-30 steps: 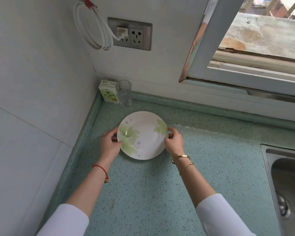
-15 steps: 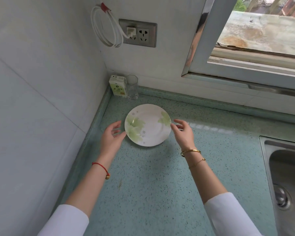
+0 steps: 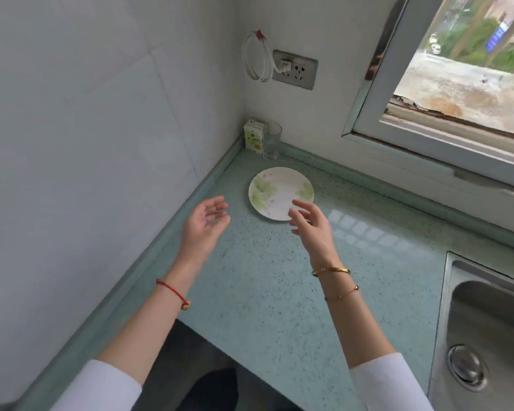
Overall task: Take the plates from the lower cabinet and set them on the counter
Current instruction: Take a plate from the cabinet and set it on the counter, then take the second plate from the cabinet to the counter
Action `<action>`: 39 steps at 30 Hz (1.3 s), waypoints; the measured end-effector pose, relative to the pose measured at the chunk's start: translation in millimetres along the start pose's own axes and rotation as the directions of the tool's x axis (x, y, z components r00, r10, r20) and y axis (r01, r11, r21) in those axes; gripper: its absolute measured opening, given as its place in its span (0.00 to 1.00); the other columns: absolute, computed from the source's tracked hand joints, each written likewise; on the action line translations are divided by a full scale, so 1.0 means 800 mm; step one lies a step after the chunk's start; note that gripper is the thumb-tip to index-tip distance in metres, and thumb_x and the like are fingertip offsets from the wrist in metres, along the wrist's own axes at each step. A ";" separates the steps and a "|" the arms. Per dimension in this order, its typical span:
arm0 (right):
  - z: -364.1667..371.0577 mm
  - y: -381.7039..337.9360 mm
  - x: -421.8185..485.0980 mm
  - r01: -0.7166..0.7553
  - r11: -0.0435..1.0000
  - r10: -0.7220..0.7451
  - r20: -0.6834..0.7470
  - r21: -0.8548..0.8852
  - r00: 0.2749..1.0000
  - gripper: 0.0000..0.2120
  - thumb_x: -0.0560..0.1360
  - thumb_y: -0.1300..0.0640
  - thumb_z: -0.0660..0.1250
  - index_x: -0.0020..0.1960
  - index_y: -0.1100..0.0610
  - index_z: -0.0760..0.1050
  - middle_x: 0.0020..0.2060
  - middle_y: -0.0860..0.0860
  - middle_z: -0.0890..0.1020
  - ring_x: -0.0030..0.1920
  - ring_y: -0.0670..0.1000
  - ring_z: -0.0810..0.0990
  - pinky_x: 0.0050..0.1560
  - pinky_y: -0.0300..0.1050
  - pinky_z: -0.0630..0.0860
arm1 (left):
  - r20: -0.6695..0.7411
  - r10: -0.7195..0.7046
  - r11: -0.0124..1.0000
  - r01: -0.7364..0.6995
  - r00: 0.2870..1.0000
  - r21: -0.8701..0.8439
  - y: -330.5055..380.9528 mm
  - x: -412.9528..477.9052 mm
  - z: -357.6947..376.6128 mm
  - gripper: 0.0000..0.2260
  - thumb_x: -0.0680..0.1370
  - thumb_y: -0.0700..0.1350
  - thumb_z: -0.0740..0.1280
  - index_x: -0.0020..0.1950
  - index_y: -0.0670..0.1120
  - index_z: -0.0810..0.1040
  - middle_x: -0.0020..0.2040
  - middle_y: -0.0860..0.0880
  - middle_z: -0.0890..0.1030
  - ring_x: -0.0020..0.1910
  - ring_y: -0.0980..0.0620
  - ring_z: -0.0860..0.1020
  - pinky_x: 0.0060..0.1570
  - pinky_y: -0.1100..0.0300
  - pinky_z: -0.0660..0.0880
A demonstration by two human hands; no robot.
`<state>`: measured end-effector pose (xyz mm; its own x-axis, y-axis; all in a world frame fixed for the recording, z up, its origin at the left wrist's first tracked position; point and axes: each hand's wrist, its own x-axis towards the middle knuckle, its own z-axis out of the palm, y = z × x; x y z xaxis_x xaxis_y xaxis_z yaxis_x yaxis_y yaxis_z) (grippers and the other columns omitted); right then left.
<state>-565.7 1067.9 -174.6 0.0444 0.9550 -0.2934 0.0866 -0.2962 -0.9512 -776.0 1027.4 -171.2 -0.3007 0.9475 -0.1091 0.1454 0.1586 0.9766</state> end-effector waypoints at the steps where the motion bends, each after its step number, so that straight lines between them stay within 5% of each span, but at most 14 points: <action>1: -0.002 -0.001 -0.015 0.012 1.000 -0.012 0.046 -0.005 0.999 0.15 0.79 0.54 0.65 0.65 0.54 0.75 0.55 0.54 0.81 0.52 0.51 0.80 0.49 0.38 0.77 | -0.037 0.002 1.000 -0.003 0.999 -0.016 0.004 -0.027 -0.004 0.17 0.77 0.37 0.70 0.64 0.47 0.77 0.59 0.49 0.82 0.58 0.53 0.81 0.58 0.64 0.77; 8: -0.014 0.015 -0.131 0.097 0.993 -0.062 0.382 -0.071 0.922 0.15 0.79 0.55 0.64 0.65 0.53 0.74 0.53 0.53 0.81 0.53 0.49 0.80 0.49 0.37 0.77 | -0.338 -0.020 0.991 -0.026 0.941 -0.132 0.008 -0.230 -0.016 0.17 0.77 0.35 0.70 0.65 0.45 0.76 0.60 0.46 0.82 0.59 0.51 0.80 0.63 0.61 0.75; 15: 0.002 0.047 -0.260 0.184 0.976 -0.065 0.657 -0.114 0.751 0.15 0.79 0.55 0.64 0.65 0.53 0.74 0.55 0.54 0.81 0.54 0.51 0.81 0.54 0.42 0.79 | -0.643 -0.088 0.981 -0.047 0.761 -0.190 -0.006 -0.439 -0.039 0.17 0.78 0.33 0.68 0.66 0.41 0.75 0.62 0.43 0.81 0.60 0.49 0.80 0.64 0.60 0.75; 20: 0.040 0.073 -0.362 0.205 0.971 -0.014 0.833 -0.120 0.553 0.13 0.78 0.57 0.66 0.62 0.54 0.76 0.46 0.49 0.80 0.46 0.47 0.79 0.48 0.39 0.77 | -0.827 -0.153 0.974 -0.057 0.540 -0.218 -0.018 -0.587 -0.052 0.18 0.78 0.33 0.67 0.68 0.40 0.74 0.63 0.43 0.80 0.61 0.50 0.80 0.62 0.64 0.74; 26: 0.083 0.109 -0.515 0.283 0.948 0.084 0.973 -0.144 0.216 0.13 0.78 0.57 0.66 0.62 0.53 0.77 0.45 0.48 0.79 0.45 0.46 0.78 0.52 0.42 0.76 | -0.954 -0.222 0.967 -0.081 0.200 -0.241 -0.040 -0.766 -0.051 0.18 0.78 0.34 0.68 0.68 0.42 0.75 0.63 0.45 0.81 0.62 0.53 0.80 0.61 0.65 0.75; 33: 0.105 0.161 -0.728 0.406 0.907 0.172 0.978 -0.110 -0.118 0.13 0.78 0.59 0.65 0.62 0.54 0.77 0.48 0.52 0.79 0.47 0.49 0.78 0.54 0.48 0.78 | -0.949 -0.246 0.968 -0.090 -0.199 -0.232 -0.061 -0.974 -0.036 0.17 0.78 0.35 0.69 0.66 0.42 0.77 0.61 0.44 0.82 0.60 0.54 0.81 0.62 0.62 0.75; 39: 0.102 0.214 -0.913 0.394 0.916 0.214 0.924 -0.078 -0.316 0.13 0.78 0.59 0.64 0.63 0.54 0.76 0.47 0.51 0.80 0.46 0.47 0.80 0.48 0.39 0.78 | -0.872 -0.274 0.962 -0.120 -0.406 -0.247 -0.070 -1.143 -0.032 0.17 0.77 0.34 0.69 0.65 0.43 0.77 0.60 0.44 0.82 0.60 0.51 0.81 0.59 0.61 0.77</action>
<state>-664.4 321.0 -131.0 -0.9153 -0.3498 -0.1995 0.1740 0.1033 -0.9793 -533.4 145.2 -121.5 -0.7392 -0.6707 -0.0620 -0.0565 -0.0300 0.9980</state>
